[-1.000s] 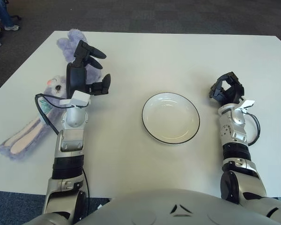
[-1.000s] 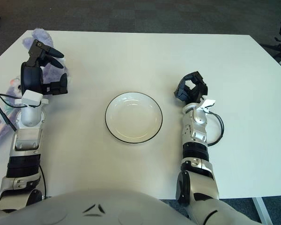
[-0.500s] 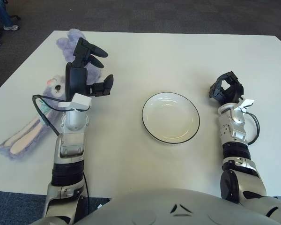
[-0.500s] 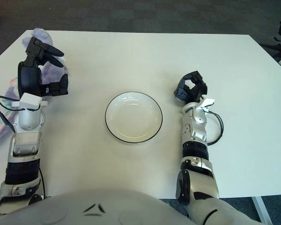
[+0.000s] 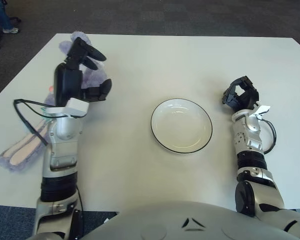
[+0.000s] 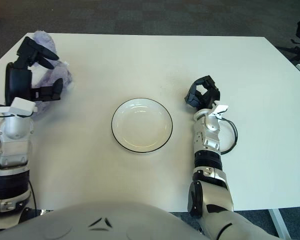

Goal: Put the doll into the plate.

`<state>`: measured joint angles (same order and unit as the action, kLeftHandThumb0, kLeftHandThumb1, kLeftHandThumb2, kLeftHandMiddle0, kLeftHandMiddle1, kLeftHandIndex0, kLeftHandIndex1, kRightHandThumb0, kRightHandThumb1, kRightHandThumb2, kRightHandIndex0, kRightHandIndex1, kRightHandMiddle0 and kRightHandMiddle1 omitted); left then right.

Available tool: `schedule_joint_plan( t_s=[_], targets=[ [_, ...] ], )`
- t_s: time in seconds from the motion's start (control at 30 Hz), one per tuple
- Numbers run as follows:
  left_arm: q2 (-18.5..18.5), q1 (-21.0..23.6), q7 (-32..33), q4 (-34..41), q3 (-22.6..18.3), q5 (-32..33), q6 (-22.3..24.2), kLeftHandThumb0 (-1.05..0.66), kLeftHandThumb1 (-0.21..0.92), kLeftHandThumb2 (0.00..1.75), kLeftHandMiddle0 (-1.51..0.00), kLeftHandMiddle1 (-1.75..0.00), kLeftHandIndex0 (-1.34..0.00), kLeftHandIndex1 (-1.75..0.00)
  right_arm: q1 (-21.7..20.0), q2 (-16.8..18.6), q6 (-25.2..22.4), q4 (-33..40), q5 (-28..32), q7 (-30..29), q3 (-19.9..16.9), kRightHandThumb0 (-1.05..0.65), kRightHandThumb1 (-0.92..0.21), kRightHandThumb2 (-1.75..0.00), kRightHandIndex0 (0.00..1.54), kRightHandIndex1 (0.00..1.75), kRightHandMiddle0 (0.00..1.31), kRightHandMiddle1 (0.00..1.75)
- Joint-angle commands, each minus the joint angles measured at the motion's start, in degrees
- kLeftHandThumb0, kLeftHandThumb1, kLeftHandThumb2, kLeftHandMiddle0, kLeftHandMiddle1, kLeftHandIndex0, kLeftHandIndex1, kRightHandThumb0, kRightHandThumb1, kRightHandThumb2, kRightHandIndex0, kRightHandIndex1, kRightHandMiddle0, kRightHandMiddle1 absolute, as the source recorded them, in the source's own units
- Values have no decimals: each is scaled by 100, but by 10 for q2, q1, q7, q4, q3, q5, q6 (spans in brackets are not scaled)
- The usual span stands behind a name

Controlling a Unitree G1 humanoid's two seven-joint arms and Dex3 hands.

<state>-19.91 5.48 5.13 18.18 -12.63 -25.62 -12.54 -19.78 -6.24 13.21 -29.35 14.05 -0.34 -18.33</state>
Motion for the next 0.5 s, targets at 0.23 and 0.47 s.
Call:
schedule_joint_plan(
  t_s=[0.23, 0.47],
  targets=[
    [-100, -18, -16, -3, -12, -163, 77, -80, 90, 48, -72, -175, -2, -113, 16, 8, -23, -31, 2, -1, -1, -46, -38, -124, 121, 175, 57, 175],
    [-113, -26, -28, 7, -1, -237, 139, -92, 92, 45, -17, -122, 0, -81, 14, 4, -24, -35, 4, 4, -2, -46, -38, -124, 121, 175, 57, 175]
  ],
)
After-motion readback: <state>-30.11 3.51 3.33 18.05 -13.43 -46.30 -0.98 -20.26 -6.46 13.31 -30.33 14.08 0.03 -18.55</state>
